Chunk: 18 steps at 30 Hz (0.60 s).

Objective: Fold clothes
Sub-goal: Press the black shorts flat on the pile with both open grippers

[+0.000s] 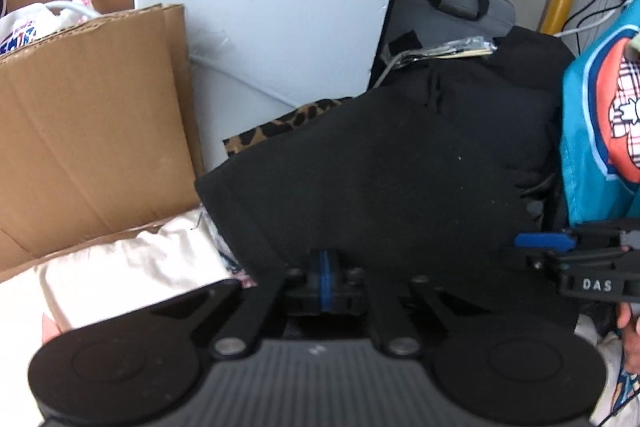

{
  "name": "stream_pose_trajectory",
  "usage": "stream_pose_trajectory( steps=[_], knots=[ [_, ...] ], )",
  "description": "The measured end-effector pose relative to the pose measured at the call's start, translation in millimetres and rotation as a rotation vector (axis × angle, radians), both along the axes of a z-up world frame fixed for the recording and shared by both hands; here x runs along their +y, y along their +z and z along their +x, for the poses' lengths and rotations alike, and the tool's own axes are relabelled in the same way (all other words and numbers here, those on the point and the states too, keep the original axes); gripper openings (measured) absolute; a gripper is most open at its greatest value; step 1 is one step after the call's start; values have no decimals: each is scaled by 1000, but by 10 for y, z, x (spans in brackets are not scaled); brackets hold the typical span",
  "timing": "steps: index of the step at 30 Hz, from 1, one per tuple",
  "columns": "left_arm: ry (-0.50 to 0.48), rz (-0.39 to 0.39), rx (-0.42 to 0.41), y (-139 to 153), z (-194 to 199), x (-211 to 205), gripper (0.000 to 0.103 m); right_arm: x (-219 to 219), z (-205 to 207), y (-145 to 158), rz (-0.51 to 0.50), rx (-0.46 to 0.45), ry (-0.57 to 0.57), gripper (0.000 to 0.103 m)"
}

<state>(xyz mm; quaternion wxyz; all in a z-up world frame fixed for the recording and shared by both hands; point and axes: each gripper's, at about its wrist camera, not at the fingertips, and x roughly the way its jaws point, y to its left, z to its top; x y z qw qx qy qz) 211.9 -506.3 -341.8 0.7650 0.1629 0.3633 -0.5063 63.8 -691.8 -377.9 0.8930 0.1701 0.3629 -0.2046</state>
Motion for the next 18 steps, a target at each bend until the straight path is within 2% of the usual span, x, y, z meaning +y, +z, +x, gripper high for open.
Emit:
stream_pose_trajectory(
  steps=[6, 9, 11, 12, 18],
  knots=[
    [4, 26, -27, -10, -53, 1, 3, -46, -252, -70, 9, 47, -32, 40],
    [3, 16, -22, 16, -151, 26, 7, -49, -383, -61, 20, 60, -50, 40],
    [3, 9, -18, 33, -217, 43, 19, -40, -448, -34, 54, 39, -60, 40],
    [3, 6, -16, 41, -250, 51, 21, -27, -475, -16, 61, 30, -60, 40],
    [2, -14, -6, 92, -447, 102, 24, 107, -492, 76, 64, 5, -40, 40]
  ],
)
